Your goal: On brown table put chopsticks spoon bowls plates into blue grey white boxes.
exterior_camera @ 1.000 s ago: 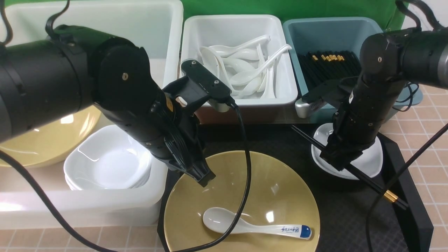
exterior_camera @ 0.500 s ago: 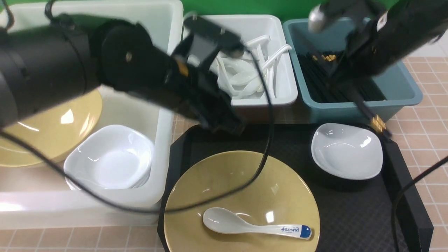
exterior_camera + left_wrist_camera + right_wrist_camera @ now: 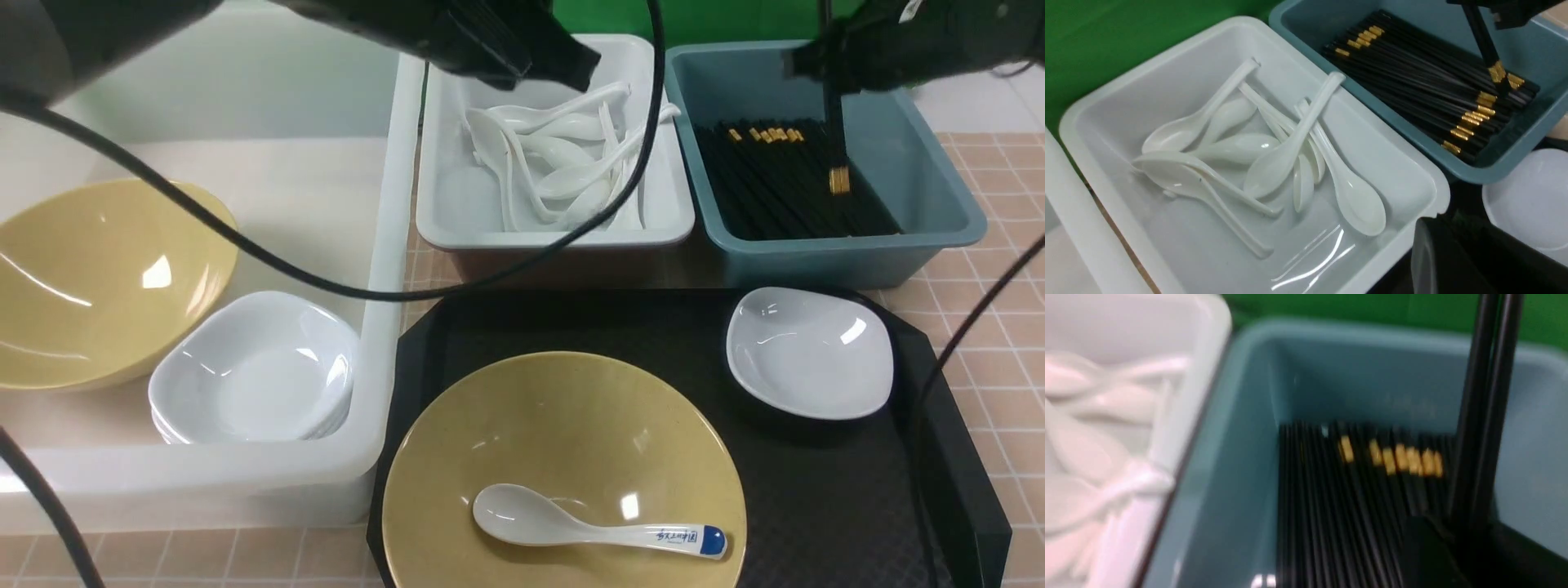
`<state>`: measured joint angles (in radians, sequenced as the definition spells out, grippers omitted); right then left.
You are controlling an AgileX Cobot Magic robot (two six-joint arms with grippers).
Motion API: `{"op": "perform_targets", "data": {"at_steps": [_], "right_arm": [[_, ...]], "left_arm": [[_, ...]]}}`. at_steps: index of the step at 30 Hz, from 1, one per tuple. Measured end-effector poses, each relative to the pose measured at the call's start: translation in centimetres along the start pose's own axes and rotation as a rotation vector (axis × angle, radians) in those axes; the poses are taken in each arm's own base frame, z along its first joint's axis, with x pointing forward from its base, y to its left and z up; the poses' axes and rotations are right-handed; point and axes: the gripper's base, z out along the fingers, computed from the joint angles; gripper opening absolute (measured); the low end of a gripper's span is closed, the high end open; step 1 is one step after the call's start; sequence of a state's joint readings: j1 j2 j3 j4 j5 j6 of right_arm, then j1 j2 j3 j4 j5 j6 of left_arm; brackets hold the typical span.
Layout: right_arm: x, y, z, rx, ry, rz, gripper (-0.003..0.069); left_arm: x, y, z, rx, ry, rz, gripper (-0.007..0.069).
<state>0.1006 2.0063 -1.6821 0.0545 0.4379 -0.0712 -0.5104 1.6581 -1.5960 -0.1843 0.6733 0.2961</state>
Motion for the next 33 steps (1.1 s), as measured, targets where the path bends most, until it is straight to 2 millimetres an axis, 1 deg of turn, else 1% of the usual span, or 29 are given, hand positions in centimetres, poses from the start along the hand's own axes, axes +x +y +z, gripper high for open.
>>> {"op": "perform_targets", "data": {"at_steps": [1,2,4,6,8,10,11,12,13,14,15,16,17,18,19,21,22,23,24,26,28,29,30,31,33], "right_arm": [[0.0,0.0,0.2,-0.001,0.006,0.000,0.0209],[0.3,0.0,0.5,-0.006,0.068,0.000,0.0279],[0.0,0.1,0.1,-0.011,0.121,-0.002,0.0339],[-0.6,0.2,-0.9,-0.020,0.184,-0.020,0.0399],[-1.2,0.5,-2.4,-0.039,0.261,-0.077,0.0434],[-1.5,1.0,-3.8,-0.065,0.329,-0.136,0.0447],[-1.6,1.1,-4.2,-0.071,0.345,-0.149,0.0447],[-1.8,2.2,-5.9,-0.120,0.413,-0.224,0.0449],[-1.8,2.7,-6.4,-0.138,0.428,-0.245,0.0449],[-1.8,3.6,-7.4,-0.171,0.440,-0.280,0.0449],[-1.8,3.8,-7.7,-0.178,0.442,-0.288,0.0449],[-1.6,5.2,-8.8,-0.210,0.445,-0.330,0.0449],[-1.3,6.1,-9.7,-0.230,0.448,-0.364,0.0449],[-0.8,7.7,-10.6,-0.262,0.451,-0.412,0.0449],[-0.7,7.9,-10.7,-0.267,0.452,-0.420,0.0449],[0.1,9.6,-11.8,-0.307,0.459,-0.486,0.0449],[1.4,11.8,-13.1,-0.364,0.471,-0.577,0.0449],[2.2,13.2,-13.7,-0.400,0.479,-0.633,0.0449],[3.2,14.8,-14.2,-0.442,0.488,-0.696,0.0449],[5.0,17.0,-14.8,-0.507,0.511,-0.806,0.0449],[6.4,18.9,-15.1,-0.558,0.527,-0.899,0.0449],[6.7,19.3,-15.1,-0.568,0.533,-0.919,0.0449],[8.0,20.5,-15.1,-0.600,0.556,-0.974,0.0449],[8.9,21.4,-15.1,-0.620,0.572,-1.008,0.0449],[10.1,22.5,-14.8,-0.641,0.601,-1.040,0.0449]], "left_arm": [[0.0,0.0,0.0,0.001,0.003,0.000,0.0001],[0.3,0.0,0.0,0.002,0.035,0.010,0.0001],[0.7,0.0,-0.1,-0.001,0.077,0.027,0.0001],[1.1,0.0,-0.5,-0.002,0.127,0.039,0.0001],[1.4,0.0,-1.2,-0.007,0.173,0.055,0.0001],[1.7,0.0,-2.3,-0.020,0.199,0.063,0.0001],[1.8,0.0,-2.2,-0.022,0.205,0.063,0.0001],[2.4,0.1,-3.2,-0.040,0.221,0.053,0.0001],[2.8,0.2,-3.5,-0.047,0.229,0.047,0.0001],[3.7,0.4,-4.2,-0.058,0.246,0.031,0.0001],[3.7,0.4,-4.4,-0.060,0.241,0.030,0.0001],[5.2,0.7,-4.9,-0.072,0.274,0.002,0.0001],[6.5,1.0,-5.4,-0.080,0.299,-0.016,0.0001],[7.8,1.2,-6.1,-0.089,0.319,-0.033,0.0001],[8.1,1.2,-6.0,-0.089,0.330,-0.036,0.0001],[10.0,1.4,-6.7,-0.098,0.364,-0.059,0.0001],[11.7,1.2,-7.6,-0.103,0.385,-0.074,0.0001],[12.7,1.1,-7.9,-0.102,0.404,-0.077,0.0001],[13.6,0.8,-8.3,-0.099,0.413,-0.075,0.0001],[15.0,0.3,-8.8,-0.085,0.415,-0.062,0.0001],[15.8,-0.2,-9.1,-0.061,0.404,-0.049,0.0001],[15.9,-0.2,-9.2,-0.058,0.402,-0.046,0.0001],[16.2,-0.6,-9.3,-0.033,0.380,-0.026,0.0001],[16.3,-0.7,-9.3,-0.017,0.370,-0.008,0.0001],[16.3,-1.0,-9.2,0.015,0.349,0.011,0.0001]]}}
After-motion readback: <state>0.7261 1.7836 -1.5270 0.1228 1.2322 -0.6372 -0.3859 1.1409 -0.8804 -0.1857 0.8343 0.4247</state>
